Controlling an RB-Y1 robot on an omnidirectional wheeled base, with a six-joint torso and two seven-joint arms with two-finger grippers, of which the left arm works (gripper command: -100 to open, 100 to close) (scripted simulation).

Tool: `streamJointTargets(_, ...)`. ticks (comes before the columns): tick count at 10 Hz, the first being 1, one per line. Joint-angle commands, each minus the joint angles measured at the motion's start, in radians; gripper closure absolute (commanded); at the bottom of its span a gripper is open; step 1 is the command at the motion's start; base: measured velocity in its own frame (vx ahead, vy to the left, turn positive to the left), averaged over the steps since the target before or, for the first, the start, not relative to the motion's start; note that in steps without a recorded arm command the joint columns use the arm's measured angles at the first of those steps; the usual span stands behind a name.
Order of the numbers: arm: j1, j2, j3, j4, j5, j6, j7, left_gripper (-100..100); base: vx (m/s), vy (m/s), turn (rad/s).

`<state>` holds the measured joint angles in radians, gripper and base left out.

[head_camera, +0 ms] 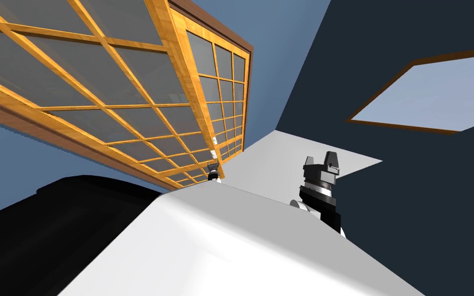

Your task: Pull the door open

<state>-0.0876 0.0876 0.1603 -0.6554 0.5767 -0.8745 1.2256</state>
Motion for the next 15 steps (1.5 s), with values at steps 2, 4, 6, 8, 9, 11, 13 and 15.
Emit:
streamJointTargets(2, 0.018, 0.035, -0.005, 0.008, 0.000, -0.003, 0.043, -100, 0.129, -0.006, -0.025)
streamJointTargets(4, 0.034, 0.065, -0.008, 0.014, 0.000, -0.006, 0.080, -100, 0.161, -0.003, -0.019)
streamJointTargets(6, 0.046, 0.087, -0.011, 0.019, -0.001, -0.008, 0.107, -100, 0.118, 0.001, -0.012)
streamJointTargets(8, 0.064, 0.122, -0.016, 0.027, -0.001, -0.011, 0.149, -100, 0.106, -0.007, -0.023)
streamJointTargets(9, 0.070, 0.133, -0.017, 0.030, -0.001, -0.012, 0.163, -100, 0.136, 0.009, -0.018)
streamJointTargets(11, 0.086, 0.163, -0.021, 0.036, -0.001, -0.014, 0.201, -100, 0.138, 0.007, -0.019)
streamJointTargets(13, 0.095, 0.180, -0.023, 0.040, -0.001, -0.016, 0.222, -100, 0.121, 0.002, -0.014)
streamJointTargets(15, 0.095, 0.191, -0.025, 0.051, -0.002, -0.019, 0.233, -100, 0.079, 0.001, -0.003)
